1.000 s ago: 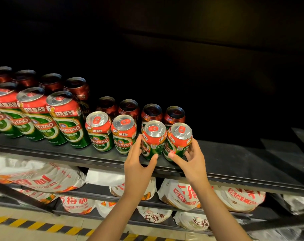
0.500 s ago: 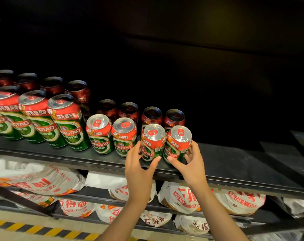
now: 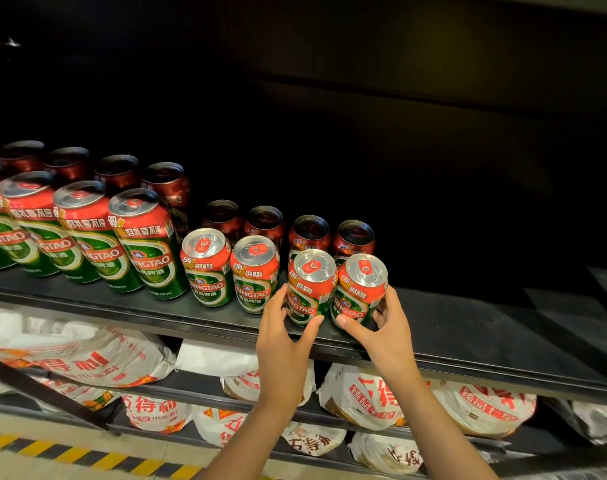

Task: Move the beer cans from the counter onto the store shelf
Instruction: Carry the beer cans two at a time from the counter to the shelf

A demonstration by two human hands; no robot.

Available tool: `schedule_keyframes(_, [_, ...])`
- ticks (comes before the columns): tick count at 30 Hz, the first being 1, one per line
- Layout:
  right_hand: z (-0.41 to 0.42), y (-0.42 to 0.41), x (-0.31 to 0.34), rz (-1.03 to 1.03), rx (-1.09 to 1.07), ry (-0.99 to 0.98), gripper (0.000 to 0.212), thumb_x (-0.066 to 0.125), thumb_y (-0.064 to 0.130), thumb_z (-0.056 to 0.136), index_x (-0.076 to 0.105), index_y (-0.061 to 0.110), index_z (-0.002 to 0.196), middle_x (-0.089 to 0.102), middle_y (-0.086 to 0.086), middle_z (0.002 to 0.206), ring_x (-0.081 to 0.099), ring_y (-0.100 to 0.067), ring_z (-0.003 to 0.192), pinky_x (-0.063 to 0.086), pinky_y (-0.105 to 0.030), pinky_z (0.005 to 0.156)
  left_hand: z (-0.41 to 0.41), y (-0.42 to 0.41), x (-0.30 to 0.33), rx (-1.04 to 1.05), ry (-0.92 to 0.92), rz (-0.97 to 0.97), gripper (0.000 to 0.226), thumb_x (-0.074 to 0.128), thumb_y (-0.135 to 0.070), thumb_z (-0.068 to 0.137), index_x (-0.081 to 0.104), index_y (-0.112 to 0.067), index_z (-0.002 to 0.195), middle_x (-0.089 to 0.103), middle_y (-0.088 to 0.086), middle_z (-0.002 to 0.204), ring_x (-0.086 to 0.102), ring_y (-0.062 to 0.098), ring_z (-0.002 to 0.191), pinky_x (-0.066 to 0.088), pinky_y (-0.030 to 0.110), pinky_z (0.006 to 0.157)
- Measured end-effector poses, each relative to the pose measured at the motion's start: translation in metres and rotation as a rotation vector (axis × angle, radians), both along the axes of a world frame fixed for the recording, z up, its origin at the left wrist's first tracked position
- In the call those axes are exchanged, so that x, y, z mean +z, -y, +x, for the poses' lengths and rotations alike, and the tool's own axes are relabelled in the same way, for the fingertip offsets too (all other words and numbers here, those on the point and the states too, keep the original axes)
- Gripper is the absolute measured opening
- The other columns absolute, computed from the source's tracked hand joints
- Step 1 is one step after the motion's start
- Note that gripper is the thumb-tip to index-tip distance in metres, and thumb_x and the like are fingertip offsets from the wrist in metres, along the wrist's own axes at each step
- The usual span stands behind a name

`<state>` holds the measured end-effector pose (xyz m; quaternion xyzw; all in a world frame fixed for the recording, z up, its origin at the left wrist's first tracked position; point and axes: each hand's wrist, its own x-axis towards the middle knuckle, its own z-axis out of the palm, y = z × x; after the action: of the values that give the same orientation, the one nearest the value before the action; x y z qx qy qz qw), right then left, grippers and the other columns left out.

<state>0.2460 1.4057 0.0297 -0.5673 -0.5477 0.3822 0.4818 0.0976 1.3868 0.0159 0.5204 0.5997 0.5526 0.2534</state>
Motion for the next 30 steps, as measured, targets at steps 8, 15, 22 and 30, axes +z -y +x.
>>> schedule_keyframes(8, [0.003, 0.0, -0.001, -0.002, 0.041, 0.033, 0.072, 0.077, 0.011, 0.077, 0.037, 0.045, 0.127, 0.049, 0.026, 0.126, 0.047, 0.018, 0.112, 0.039, 0.001, 0.085, 0.01, -0.002, 0.0, 0.106, -0.073, 0.001, 0.072, 0.065, -0.045, 0.076, 0.041, -0.017, 0.138, 0.045, 0.002, 0.13, 0.046, 0.016, 0.122, 0.047, 0.037, 0.099])
schedule_keyframes(15, [0.001, -0.001, -0.002, 0.001, 0.003, 0.032, 0.074, 0.082, 0.023, 0.07, 0.039, 0.048, 0.125, 0.05, 0.019, 0.131, 0.049, 0.007, 0.118, 0.041, -0.004, 0.09, 0.005, 0.001, -0.005, 0.05, -0.084, -0.006, 0.067, 0.066, -0.036, 0.083, 0.038, -0.019, 0.14, 0.043, -0.003, 0.139, 0.04, 0.01, 0.129, 0.042, 0.038, 0.105])
schedule_keyframes(22, [0.002, 0.001, 0.002, 0.001, 0.011, 0.041, 0.062, 0.079, 0.018, 0.074, 0.044, 0.05, 0.114, 0.05, 0.039, 0.114, 0.048, 0.023, 0.107, 0.039, 0.002, 0.082, 0.006, 0.001, -0.003, 0.097, -0.007, 0.01, 0.065, 0.073, -0.031, 0.077, 0.044, -0.019, 0.134, 0.05, -0.001, 0.13, 0.049, 0.008, 0.118, 0.043, 0.021, 0.097])
schedule_keyframes(30, [0.002, 0.003, 0.0, -0.011, 0.025, 0.058, 0.069, 0.078, 0.022, 0.076, 0.037, 0.054, 0.121, 0.047, 0.025, 0.128, 0.045, 0.016, 0.115, 0.038, 0.003, 0.084, 0.011, -0.001, -0.003, 0.153, -0.043, 0.113, 0.062, 0.074, -0.032, 0.073, 0.048, -0.014, 0.126, 0.046, -0.002, 0.117, 0.049, 0.006, 0.11, 0.043, 0.014, 0.094])
